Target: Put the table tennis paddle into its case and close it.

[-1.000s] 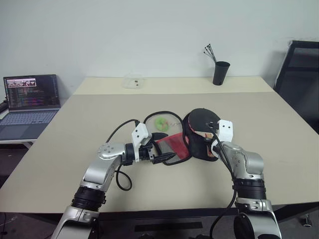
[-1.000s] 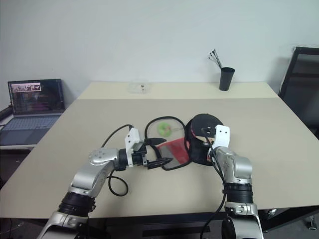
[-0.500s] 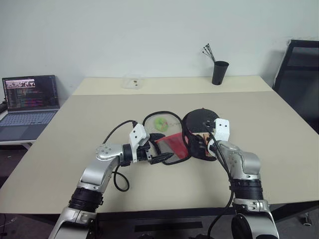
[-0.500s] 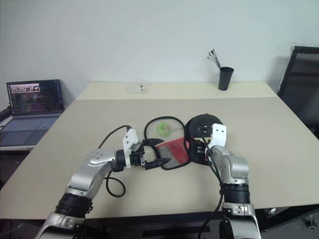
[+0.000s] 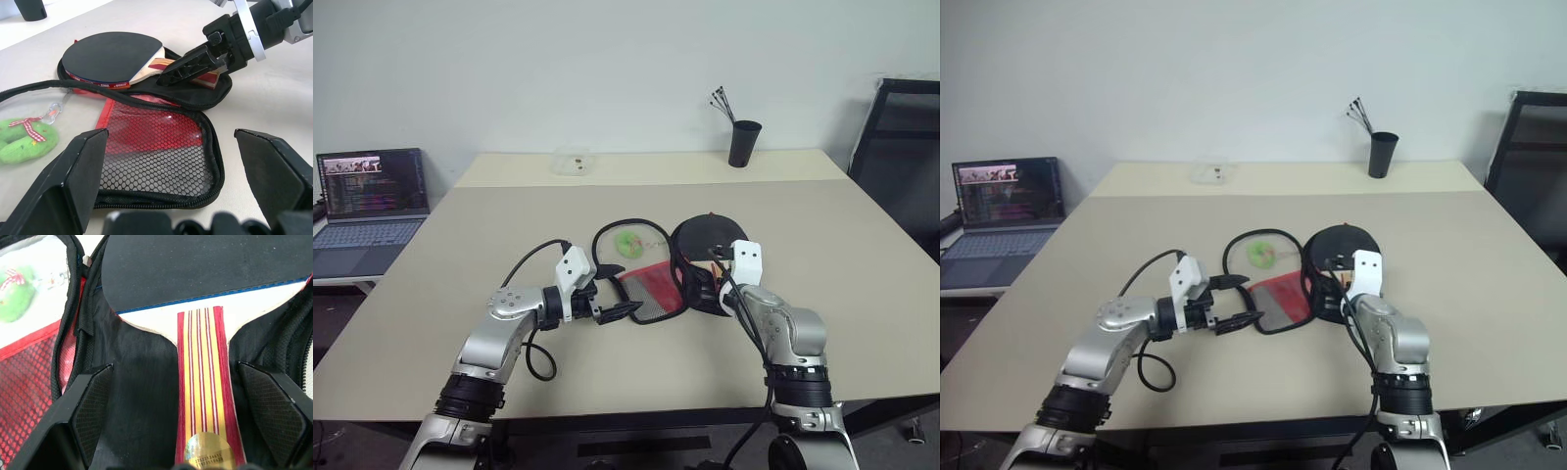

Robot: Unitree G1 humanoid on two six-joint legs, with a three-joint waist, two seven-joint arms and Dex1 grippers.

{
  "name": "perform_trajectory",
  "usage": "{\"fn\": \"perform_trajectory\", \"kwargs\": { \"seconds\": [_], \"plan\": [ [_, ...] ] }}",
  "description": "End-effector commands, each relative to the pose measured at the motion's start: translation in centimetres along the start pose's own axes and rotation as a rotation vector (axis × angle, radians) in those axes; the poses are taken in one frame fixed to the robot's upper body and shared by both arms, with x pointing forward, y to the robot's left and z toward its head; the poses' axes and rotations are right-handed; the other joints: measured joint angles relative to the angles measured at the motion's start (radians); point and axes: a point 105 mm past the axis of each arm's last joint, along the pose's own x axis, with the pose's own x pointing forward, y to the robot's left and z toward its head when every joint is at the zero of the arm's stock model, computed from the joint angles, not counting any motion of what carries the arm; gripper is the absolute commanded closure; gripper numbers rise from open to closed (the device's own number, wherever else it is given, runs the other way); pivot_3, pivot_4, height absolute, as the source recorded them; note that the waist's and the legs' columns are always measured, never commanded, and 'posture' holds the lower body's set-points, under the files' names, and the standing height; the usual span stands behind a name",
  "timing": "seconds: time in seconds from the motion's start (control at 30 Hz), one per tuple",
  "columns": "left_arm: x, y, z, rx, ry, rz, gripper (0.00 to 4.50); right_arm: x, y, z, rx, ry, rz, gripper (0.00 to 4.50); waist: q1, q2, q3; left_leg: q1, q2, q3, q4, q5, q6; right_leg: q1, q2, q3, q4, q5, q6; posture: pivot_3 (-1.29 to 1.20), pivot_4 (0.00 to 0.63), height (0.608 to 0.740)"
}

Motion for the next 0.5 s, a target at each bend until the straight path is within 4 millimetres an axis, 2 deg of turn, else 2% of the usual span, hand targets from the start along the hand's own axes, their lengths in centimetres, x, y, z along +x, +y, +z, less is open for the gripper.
{"fn": "perform_trajectory", "kwargs": {
  "seconds": [0.03,0.1,0.37,0.5],
  "plan": [
    [-0.42,0.53,1.31,0.044,-0.038,0.023,0.00,-0.15,-0.14,0.60,-0.026,-0.037,-0.007,0.22,0.000,0.000,0.000,0.000,0.000,0.000,0.000,0.000,0.000,0.000,0.000,0.000,0.000,0.000,0.000,0.00,0.150,0.740],
    [-0.33,0.55,1.33,0.044,-0.039,0.023,0.00,-0.10,-0.18,0.57,-0.035,-0.037,-0.009,0.64,0.000,0.000,0.000,0.000,0.000,0.000,0.000,0.000,0.000,0.000,0.000,0.000,0.000,0.000,0.000,0.00,0.150,0.740],
    [0.08,0.31,1.57,0.045,-0.047,0.019,0.00,-0.21,0.01,0.65,-0.059,-0.044,-0.014,3.26,-0.001,0.000,0.000,0.000,0.000,0.000,0.000,0.000,0.000,0.000,0.000,0.000,0.000,0.000,0.000,0.00,0.150,0.740],
    [0.17,0.20,1.91,0.049,-0.049,0.019,0.00,-0.46,0.16,0.88,-0.061,-0.053,-0.017,3.36,-0.001,0.000,0.000,0.000,0.000,0.000,0.000,0.000,0.000,0.000,0.000,0.000,0.000,0.000,0.000,0.00,0.150,0.740]
  ]
}}
